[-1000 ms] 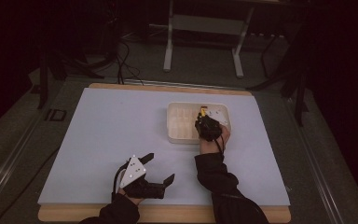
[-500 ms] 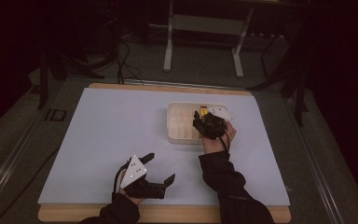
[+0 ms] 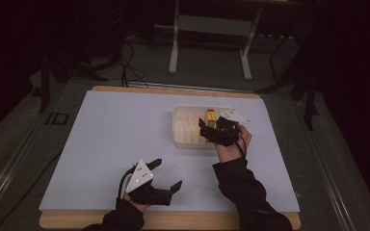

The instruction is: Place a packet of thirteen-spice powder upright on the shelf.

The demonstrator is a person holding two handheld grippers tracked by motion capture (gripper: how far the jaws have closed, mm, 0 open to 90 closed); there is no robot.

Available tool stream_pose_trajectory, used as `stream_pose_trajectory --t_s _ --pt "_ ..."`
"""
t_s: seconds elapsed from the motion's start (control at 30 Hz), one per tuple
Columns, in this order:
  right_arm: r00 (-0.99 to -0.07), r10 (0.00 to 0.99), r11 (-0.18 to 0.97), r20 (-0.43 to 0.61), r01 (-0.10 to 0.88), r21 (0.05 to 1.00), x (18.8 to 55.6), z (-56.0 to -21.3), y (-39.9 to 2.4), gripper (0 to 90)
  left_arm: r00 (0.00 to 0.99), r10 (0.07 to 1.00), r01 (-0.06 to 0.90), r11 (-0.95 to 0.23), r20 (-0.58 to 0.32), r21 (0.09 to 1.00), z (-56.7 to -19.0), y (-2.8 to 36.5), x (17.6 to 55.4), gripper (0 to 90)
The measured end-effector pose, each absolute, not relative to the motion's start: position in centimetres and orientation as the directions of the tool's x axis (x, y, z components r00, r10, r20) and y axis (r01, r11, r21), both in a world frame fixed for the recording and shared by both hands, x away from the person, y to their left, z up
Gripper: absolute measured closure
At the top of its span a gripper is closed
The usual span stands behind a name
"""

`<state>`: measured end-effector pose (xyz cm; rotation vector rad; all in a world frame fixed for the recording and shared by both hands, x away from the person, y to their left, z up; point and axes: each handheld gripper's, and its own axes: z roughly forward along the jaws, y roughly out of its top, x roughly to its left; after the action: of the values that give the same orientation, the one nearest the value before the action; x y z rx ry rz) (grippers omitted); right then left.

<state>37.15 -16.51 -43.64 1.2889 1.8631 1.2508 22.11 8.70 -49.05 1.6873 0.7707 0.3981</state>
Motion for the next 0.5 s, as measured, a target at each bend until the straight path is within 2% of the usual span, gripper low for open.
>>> stream_pose_trajectory --t_s 0.1,0.13,0.33,0.5 --pt "-0.409 0.91 0.113 0.067 0.401 0.909 36.8 -43.4 -16.7 14.5 0.726 0.673 0.28 -0.103 -0.14 0.955 -49.1 8.7 22.1 3.2" --pt "-0.435 0.9 0.158 0.029 0.388 0.908 36.5 -43.2 -16.8 14.3 0.727 0.673 0.278 -0.109 -0.135 0.954 -49.1 8.7 22.2 3.2" --pt "-0.505 0.863 0.214 0.005 0.375 0.902 35.2 -43.0 -17.4 14.3 0.724 0.675 0.276 -0.092 -0.144 0.957 -49.0 8.9 22.1 3.2" --pt "-0.542 0.84 0.22 0.016 0.368 0.903 34.5 -43.0 -18.3 14.4 0.724 0.674 0.278 -0.087 -0.15 0.957 -49.0 9.0 22.1 3.2"
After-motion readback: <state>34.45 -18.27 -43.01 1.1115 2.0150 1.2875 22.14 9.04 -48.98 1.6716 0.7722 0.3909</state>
